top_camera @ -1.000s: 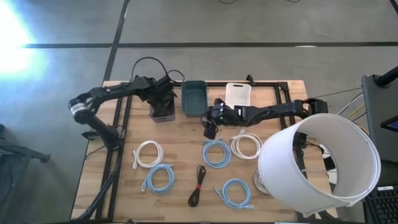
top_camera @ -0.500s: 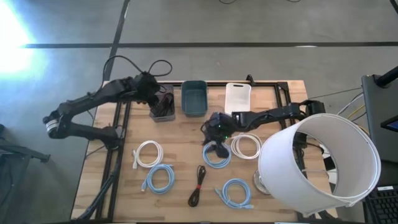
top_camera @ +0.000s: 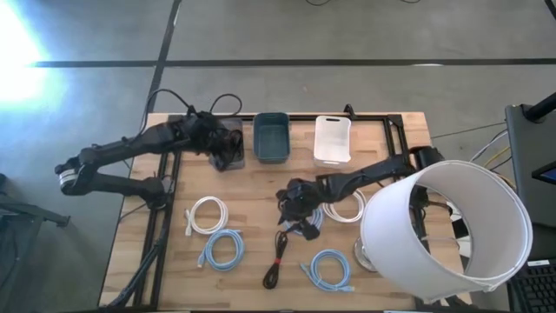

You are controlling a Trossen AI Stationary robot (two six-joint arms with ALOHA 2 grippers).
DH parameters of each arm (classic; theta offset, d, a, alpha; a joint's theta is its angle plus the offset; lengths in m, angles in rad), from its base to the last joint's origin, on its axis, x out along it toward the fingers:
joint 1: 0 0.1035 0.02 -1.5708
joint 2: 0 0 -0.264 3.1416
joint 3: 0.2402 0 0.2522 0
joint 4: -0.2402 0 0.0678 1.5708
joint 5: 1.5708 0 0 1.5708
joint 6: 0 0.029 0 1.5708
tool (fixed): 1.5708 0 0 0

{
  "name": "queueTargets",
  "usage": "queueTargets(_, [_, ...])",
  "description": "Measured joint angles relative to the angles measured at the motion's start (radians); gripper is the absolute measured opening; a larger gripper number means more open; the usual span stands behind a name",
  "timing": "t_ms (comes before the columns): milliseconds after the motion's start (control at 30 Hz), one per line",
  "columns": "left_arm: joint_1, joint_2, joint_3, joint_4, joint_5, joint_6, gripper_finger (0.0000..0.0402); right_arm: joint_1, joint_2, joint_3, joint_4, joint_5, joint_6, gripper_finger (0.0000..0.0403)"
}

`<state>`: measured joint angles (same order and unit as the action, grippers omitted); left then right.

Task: Sort HDMI cables
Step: Put the black HDMI cable into the black bin

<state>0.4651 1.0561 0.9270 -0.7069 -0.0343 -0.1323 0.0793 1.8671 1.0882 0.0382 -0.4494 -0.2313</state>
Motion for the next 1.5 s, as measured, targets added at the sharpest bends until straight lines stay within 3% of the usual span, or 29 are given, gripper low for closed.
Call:
queueTargets(633, [-0.001, 0.000, -0.016, 0.006, 0.007, 0.000, 0.0113, -0.001, 0.199, 0.072, 0.008, -0.058, 0.015, 0.0133])
queueTargets(1033, [-0.001, 0.000, -0.016, 0.008, 0.007, 0.001, 0.0113, -0.005, 0.177, 0.093, -0.011, -0.049, -0.035, 0.0015])
queueTargets(1500, [-0.016, 0.000, -0.016, 0.011, 0.048, 0.001, 0.0113, -0.012, 0.177, 0.144, -0.013, -0.047, 0.030, 0.0044])
